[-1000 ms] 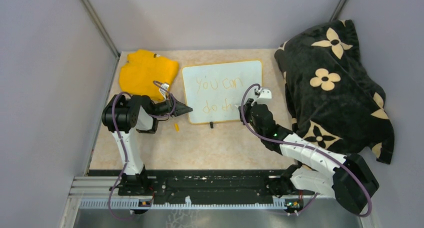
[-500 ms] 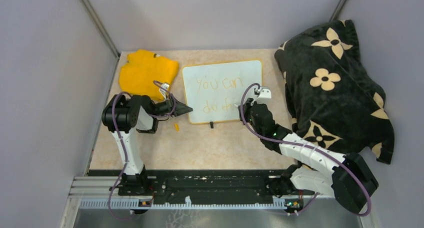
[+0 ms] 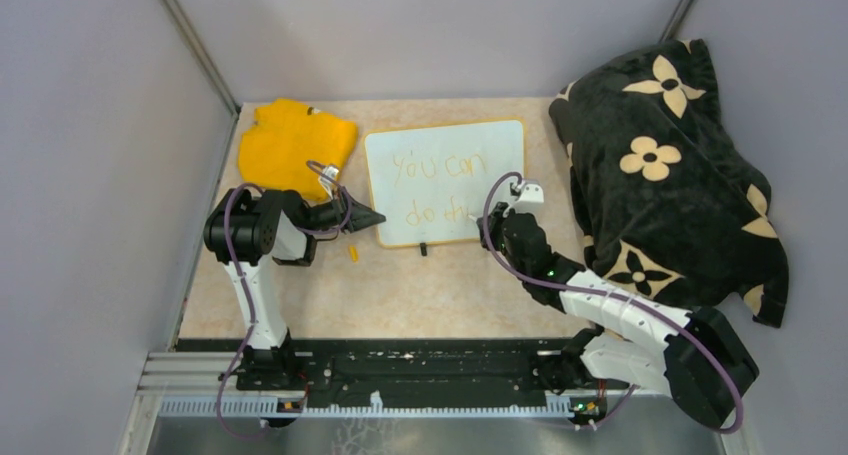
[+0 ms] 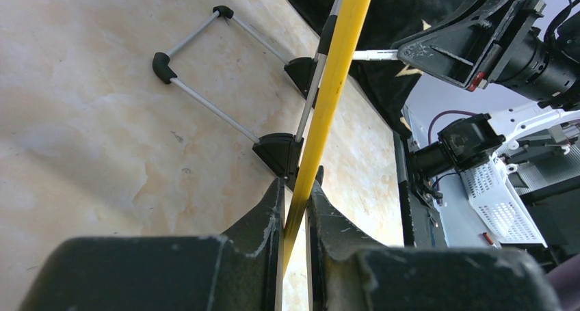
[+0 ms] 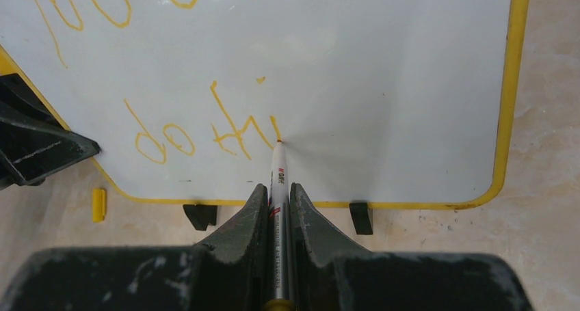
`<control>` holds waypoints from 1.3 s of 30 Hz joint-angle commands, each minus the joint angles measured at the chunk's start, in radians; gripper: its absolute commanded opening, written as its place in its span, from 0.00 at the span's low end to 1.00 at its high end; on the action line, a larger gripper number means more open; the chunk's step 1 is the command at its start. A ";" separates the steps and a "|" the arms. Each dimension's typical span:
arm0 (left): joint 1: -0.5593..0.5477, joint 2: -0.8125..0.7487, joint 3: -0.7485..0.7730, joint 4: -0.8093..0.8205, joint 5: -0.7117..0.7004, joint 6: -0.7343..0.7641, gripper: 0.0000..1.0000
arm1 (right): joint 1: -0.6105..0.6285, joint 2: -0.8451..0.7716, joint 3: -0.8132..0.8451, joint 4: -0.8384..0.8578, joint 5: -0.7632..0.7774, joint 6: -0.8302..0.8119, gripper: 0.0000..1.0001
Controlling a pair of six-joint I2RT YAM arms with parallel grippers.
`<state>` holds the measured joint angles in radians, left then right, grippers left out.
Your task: Write a sentence on the whiteboard
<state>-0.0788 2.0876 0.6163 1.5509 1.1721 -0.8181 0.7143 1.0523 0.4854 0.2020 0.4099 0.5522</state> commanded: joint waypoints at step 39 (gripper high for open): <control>-0.003 0.037 0.010 0.096 -0.023 -0.010 0.00 | -0.022 -0.075 0.082 0.016 0.077 -0.057 0.00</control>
<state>-0.0788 2.0918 0.6209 1.5509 1.1721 -0.8181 0.7082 0.9749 0.5198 0.1493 0.4706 0.5083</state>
